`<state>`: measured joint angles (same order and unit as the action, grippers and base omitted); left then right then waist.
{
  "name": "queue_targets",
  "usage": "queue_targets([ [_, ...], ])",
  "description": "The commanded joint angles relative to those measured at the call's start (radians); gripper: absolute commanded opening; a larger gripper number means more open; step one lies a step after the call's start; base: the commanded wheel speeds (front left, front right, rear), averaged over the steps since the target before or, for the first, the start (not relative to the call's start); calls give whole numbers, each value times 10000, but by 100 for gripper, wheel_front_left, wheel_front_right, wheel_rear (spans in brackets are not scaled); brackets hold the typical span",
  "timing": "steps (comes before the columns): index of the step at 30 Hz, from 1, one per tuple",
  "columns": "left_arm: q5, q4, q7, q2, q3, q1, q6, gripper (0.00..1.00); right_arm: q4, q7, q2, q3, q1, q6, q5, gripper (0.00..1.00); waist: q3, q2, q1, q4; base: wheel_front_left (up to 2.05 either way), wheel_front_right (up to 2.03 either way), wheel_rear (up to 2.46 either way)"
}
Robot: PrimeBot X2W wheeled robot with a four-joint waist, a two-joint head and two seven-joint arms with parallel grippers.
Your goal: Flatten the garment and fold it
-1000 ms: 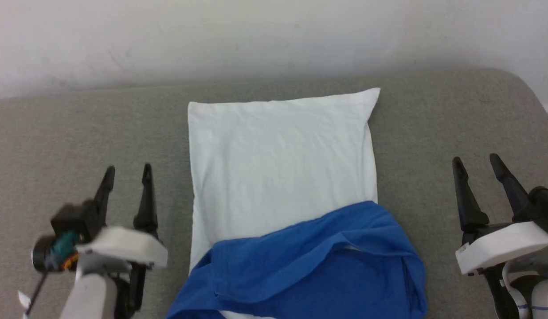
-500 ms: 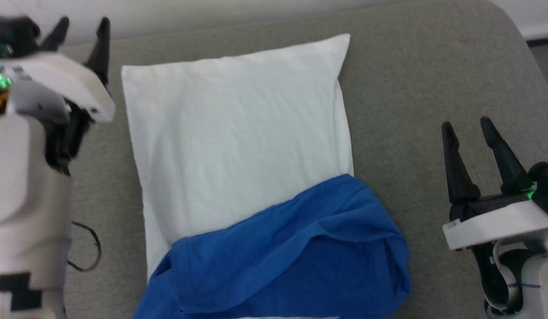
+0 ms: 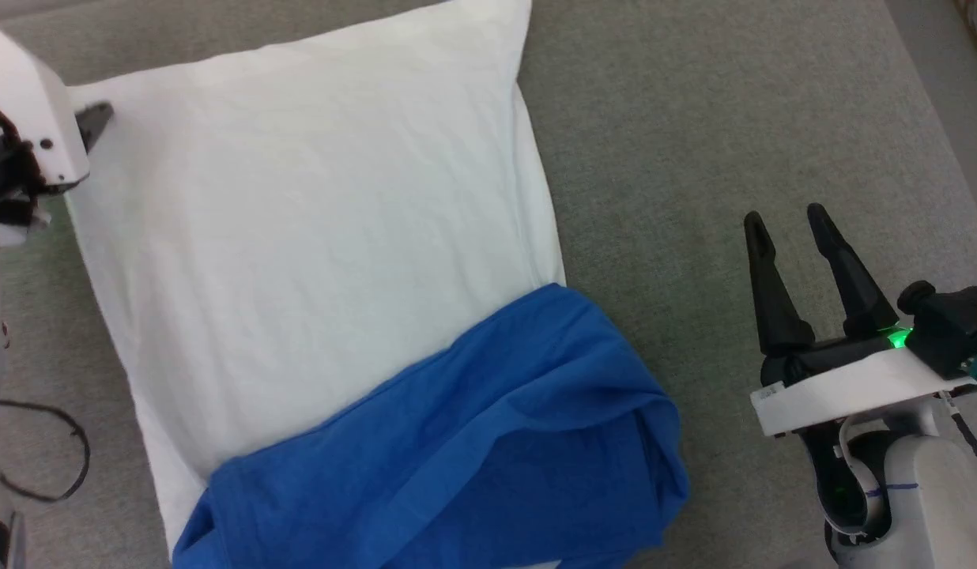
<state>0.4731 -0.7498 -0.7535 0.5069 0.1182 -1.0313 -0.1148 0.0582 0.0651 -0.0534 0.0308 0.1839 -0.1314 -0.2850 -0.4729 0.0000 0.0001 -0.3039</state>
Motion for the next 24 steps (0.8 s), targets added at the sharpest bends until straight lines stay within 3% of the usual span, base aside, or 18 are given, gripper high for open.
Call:
queue_targets([
  [1,11,-54,-114,55,57,-39,-32,100,-32,69,30,-3,151,7,-48,100,-355,0,-1,-359,0,0,0],
  [5,-123,-383,-1278,312,264,126,298,100,-182,170,30,44,206,7,-126,100,-448,0,-1,-416,0,0,0],
  [6,-161,-428,-1531,335,331,199,375,94,-202,181,30,58,217,7,-129,100,-460,0,-1,-424,0,0,0],
  [7,-206,-439,-1744,346,414,268,422,80,-212,179,30,63,232,7,-129,100,-472,0,-1,-424,0,0,0],
  [8,-251,-430,-1932,349,506,336,439,52,-211,172,31,55,252,7,-124,100,-483,0,-1,-417,0,0,0],
  [9,-265,-406,-2073,328,564,397,468,37,-202,161,31,38,273,7,-108,100,-493,0,-1,-404,0,0,0],
  [10,-260,-376,-2179,297,605,456,486,11,-190,135,31,36,301,7,-90,100,-498,0,-1,-390,0,0,0],
  [11,-243,-354,-2273,263,623,510,535,0,-167,105,31,51,338,7,-90,100,-513,0,-1,-377,0,0,0],
  [16,-341,-45,-2445,229,762,610,785,0,-177,-241,-6,312,600,7,-4,100,-559,0,-1,-270,0,0,0],
  [24,-417,648,-979,-42,769,290,839,0,-1412,-1303,-803,575,2660,7,-998,100,-369,0,-1,385,0,0,0],
])
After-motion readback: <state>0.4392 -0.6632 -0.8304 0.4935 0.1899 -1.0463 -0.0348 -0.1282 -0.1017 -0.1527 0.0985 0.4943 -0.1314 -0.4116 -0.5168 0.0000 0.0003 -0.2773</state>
